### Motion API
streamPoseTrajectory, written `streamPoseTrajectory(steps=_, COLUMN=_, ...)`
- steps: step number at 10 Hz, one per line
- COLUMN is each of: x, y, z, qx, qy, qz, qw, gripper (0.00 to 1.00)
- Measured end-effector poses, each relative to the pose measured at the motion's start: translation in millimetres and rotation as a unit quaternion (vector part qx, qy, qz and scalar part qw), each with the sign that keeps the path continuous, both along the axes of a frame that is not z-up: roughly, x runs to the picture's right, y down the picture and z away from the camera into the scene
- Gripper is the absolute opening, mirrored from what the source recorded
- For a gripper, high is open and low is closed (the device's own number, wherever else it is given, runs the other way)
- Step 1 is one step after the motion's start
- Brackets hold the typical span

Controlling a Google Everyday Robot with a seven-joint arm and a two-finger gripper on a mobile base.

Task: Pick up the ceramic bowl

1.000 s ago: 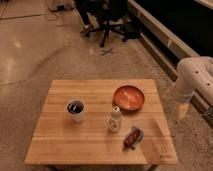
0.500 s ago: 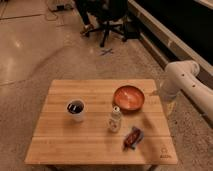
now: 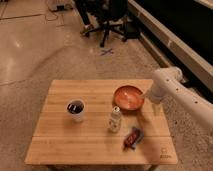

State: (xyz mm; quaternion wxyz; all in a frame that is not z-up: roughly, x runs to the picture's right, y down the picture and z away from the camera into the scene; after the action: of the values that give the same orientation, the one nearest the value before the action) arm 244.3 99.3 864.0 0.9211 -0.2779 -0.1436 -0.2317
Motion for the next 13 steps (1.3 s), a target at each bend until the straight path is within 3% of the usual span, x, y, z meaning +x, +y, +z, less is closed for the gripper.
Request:
streamPoseTrajectory(steps=3, x=-18.1, y=3.6, z=23.8, qx=0.003, qy=-0.013, qz=0.005, qw=0.9999, gripper=0.77)
streamPoseTrajectory(steps=7, x=-25.3, y=9.0, z=43.3, qx=0.004, qy=-0.017, qz=0.006, qw=0.9998, gripper=0.37)
streamPoseTrajectory(steps=9, x=-24.8, y=9.1, z=44.8, qx=0.003, qy=-0.017, qz=0.009, qw=0.9998, gripper=0.17)
streamPoseTrajectory(steps=10, x=-23.9, y=7.0, z=42.4, qx=0.004, qy=-0.018, qz=0.013, qw=0.9998, gripper=0.13)
streamPoseTrajectory(steps=13, x=-22.7, y=-10.3, z=23.7, qx=0.014, qy=-0.028, qz=0.027, qw=0.9991, gripper=0.13)
